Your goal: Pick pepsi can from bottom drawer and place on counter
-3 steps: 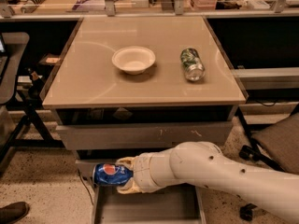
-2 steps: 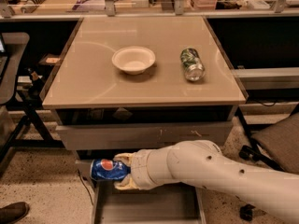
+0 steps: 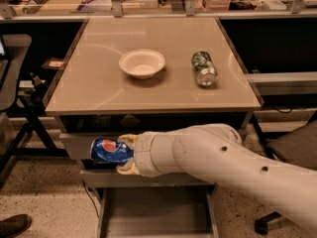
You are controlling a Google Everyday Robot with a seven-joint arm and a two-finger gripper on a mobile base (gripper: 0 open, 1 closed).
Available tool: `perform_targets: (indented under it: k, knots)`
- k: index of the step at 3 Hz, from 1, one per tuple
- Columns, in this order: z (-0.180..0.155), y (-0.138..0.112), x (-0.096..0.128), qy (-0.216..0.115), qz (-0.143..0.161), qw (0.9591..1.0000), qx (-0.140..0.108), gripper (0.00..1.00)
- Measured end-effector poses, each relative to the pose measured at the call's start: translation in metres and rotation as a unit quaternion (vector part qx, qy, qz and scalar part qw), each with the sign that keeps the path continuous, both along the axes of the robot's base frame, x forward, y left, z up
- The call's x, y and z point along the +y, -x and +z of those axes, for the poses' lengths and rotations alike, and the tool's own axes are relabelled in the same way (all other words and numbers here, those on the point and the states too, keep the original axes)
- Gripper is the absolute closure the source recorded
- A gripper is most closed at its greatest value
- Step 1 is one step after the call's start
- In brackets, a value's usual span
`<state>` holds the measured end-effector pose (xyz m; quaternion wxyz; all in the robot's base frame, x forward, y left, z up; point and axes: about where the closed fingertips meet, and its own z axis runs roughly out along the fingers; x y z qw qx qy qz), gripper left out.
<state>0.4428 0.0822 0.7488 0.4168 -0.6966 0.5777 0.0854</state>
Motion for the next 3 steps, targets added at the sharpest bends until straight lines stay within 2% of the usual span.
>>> perform_targets:
  k: [1,2,3]
  knots:
    - [0.000,0.000,0.000,0.000,0.000,1.0000,0.000,1.00]
    - [0.011,-0.011,0.002,-0.008,0.000,1.0000,-0.005,1.00]
    - [0.037,-0.031,0.007,-0.017,0.007,0.9997,-0.019,1.00]
